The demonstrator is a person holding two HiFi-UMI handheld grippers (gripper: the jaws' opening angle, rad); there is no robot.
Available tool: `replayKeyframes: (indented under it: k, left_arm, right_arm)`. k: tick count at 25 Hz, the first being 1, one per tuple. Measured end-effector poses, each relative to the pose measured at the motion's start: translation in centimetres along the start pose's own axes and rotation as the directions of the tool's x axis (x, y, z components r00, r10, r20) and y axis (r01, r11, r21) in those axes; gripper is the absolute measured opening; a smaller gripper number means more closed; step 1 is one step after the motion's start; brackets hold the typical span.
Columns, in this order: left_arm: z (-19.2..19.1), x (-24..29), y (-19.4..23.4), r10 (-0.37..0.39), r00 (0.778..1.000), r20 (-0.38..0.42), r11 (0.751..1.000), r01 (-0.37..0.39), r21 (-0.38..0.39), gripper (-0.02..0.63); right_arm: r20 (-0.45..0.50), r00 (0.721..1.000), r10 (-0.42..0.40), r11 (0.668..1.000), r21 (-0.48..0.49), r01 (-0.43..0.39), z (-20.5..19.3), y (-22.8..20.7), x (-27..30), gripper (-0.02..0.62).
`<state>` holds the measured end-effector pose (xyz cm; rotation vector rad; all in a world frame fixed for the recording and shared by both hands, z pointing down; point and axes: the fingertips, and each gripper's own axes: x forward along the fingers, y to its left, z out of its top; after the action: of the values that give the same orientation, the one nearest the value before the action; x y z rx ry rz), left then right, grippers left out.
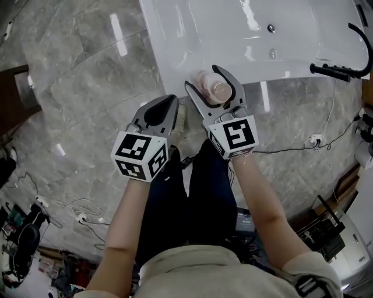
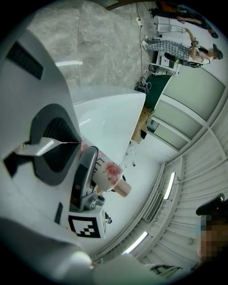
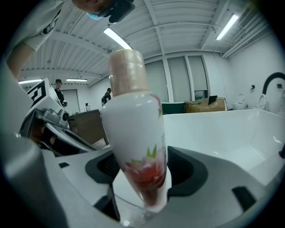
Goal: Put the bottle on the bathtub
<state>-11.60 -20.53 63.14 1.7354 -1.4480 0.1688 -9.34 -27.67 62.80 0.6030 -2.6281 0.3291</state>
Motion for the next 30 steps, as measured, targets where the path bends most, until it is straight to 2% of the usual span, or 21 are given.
replayKeyframes:
  k: [4,7,10,14,17,19,22,26,27,28,30]
  left_arm:
    - [0.2,-0.7,0.0,-0.002,1.0,0.0,1.0,0.002,0.01,0.009]
    - [0.7,-1.6,-0.1,0.0,1.0,0.005,1.0,0.0,0.022,0.009]
    - [1.5,-2.7,-0.5,-0.008,1.0,0.007,0.999,0.008,0.042,0.009]
    - [3.8,-4.2,-2.0,-0.025,1.0,0.017,0.994,0.023,0.107,0.009]
    - [6.1,-5.6,-4.0,-0.055,0.998,0.041,0.988,0.049,0.147,0.009]
    - [7.4,-6.7,-5.6,-0.074,0.996,0.056,0.983,0.064,0.172,0.009]
    - [9.1,-8.5,-8.0,-0.091,0.992,0.088,0.975,0.07,0.212,0.009]
    - [11.0,-10.5,-10.9,-0.104,0.985,0.135,0.967,0.069,0.246,0.009]
    - [11.3,-10.9,-11.6,-0.107,0.984,0.142,0.966,0.069,0.248,0.009]
    - [11.6,-11.2,-12.3,-0.11,0.983,0.149,0.966,0.07,0.249,0.009]
    - [11.9,-11.8,-13.6,-0.108,0.982,0.158,0.967,0.066,0.248,0.008]
  right_arm:
    - [-0.004,1.0,-0.02,0.999,0.028,0.02,-0.2,0.0,-1.3,0.34]
    - [0.013,0.998,-0.055,0.994,0.092,0.054,0.5,-0.6,-3.0,0.342]
    - [0.031,0.996,-0.081,0.991,0.112,0.077,2.2,-0.8,-4.9,0.325]
    - [0.006,1.0,0.003,0.998,0.061,-0.004,4.1,0.8,-6.7,0.288]
    - [0.031,0.999,-0.018,0.992,0.126,0.014,6.0,0.6,-8.9,0.275]
    - [0.067,0.995,-0.071,0.983,0.175,0.058,7.6,-0.1,-11.0,0.25]
    - [0.127,0.985,-0.114,0.985,0.147,0.095,10.4,-0.1,-14.2,0.161]
    - [0.178,0.977,-0.121,0.988,0.121,0.101,14.2,0.1,-17.3,0.097]
    - [0.199,0.972,-0.122,0.987,0.125,0.098,15.2,0.0,-18.2,0.068]
    - [0.221,0.968,-0.12,0.987,0.129,0.093,16.1,0.0,-19.0,0.007]
    - [0.25,0.963,-0.103,0.988,0.14,0.069,17.6,0.5,-20.2,-0.002]
